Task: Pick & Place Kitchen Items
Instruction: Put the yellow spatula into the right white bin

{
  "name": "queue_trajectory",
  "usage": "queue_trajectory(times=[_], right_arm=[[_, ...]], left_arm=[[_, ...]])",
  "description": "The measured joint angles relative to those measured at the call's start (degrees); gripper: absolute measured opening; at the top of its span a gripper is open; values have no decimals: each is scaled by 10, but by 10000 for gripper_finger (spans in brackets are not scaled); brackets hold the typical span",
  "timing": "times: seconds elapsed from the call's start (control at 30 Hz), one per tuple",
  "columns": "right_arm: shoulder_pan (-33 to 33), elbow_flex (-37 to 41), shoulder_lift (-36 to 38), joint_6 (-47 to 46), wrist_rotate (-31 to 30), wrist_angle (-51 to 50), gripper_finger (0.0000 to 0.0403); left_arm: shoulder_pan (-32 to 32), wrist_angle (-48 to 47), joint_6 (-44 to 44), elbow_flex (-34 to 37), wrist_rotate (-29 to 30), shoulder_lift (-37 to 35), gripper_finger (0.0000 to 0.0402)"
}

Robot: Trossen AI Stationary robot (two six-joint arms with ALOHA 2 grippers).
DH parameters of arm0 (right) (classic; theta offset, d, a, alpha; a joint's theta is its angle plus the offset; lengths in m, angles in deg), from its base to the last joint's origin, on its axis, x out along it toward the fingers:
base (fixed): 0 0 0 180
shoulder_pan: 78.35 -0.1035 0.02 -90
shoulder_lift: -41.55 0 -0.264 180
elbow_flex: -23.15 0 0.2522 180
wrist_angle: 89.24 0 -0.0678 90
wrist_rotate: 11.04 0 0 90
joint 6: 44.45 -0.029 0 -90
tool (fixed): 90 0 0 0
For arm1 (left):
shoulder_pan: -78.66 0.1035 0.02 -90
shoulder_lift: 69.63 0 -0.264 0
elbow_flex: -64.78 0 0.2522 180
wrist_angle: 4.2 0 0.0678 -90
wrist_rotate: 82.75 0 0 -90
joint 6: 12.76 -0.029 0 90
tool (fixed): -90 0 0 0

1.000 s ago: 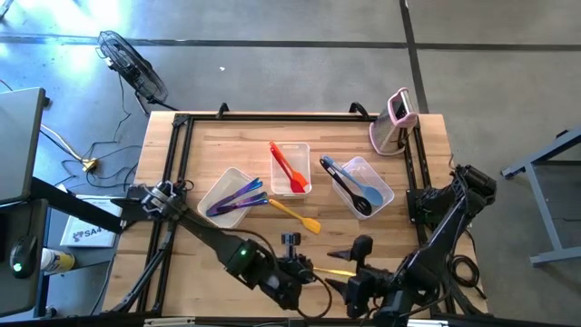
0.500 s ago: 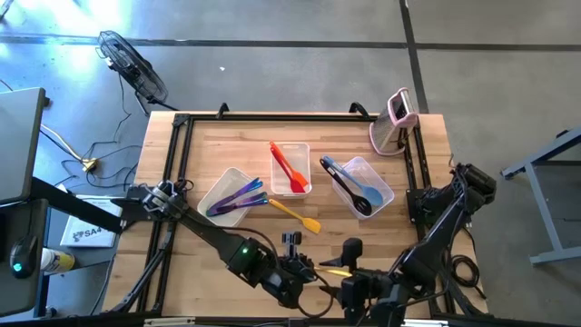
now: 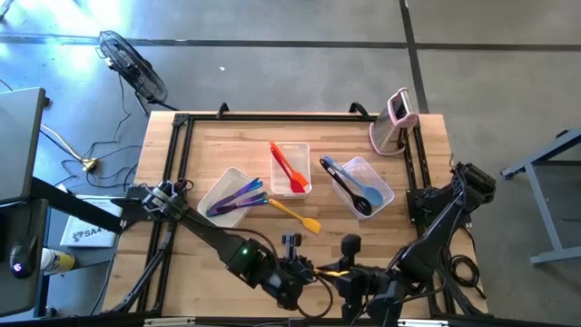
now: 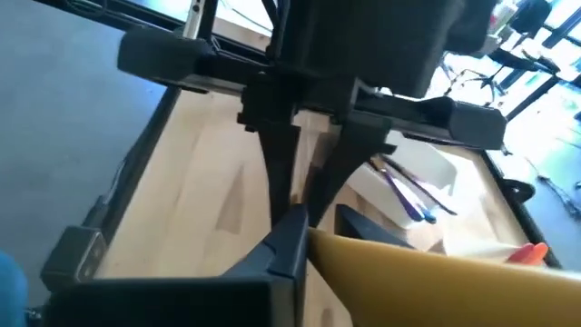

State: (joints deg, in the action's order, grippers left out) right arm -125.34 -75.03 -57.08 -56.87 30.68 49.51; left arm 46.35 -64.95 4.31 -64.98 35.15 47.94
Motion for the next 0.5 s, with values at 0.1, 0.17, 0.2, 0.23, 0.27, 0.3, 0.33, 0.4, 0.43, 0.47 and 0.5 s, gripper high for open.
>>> queue_trajectory(times=[0.1, 0.17, 0.2, 0.23, 0.27, 0.3, 0.33, 0.4, 0.43, 0.47, 0.5], right_arm=[[-2, 0, 0, 10, -11, -1, 41], [-2, 0, 0, 10, -11, -1, 41], [-2, 0, 0, 11, -12, -2, 41], [-2, 0, 0, 12, -12, -3, 41], [-2, 0, 0, 13, -13, -2, 41], [-2, 0, -1, 13, -12, -3, 41], [-2, 0, -1, 13, -8, -6, 41], [-1, 2, -4, 14, -6, -9, 41], [-1, 2, -4, 12, -2, -12, 41], [0, 2, -4, 10, 1, -14, 41], [-1, 2, -4, 7, 3, -15, 41]], left_arm=[[0, 2, -5, 0, -1, 0, 15], [0, 1, -6, 0, 3, 0, 15], [0, 1, -8, 0, 9, 0, 16], [0, 1, -10, 0, 13, 0, 20], [0, -1, -12, 0, 16, 0, 29], [0, -2, -12, 0, 16, 0, 40], [0, 5, -12, 0, 16, 0, 54], [2, 5, -11, -2, 18, -1, 81], [2, 5, -10, -2, 20, -1, 93], [2, 6, -9, -2, 25, -1, 106], [2, 7, -3, -2, 31, -1, 118]])
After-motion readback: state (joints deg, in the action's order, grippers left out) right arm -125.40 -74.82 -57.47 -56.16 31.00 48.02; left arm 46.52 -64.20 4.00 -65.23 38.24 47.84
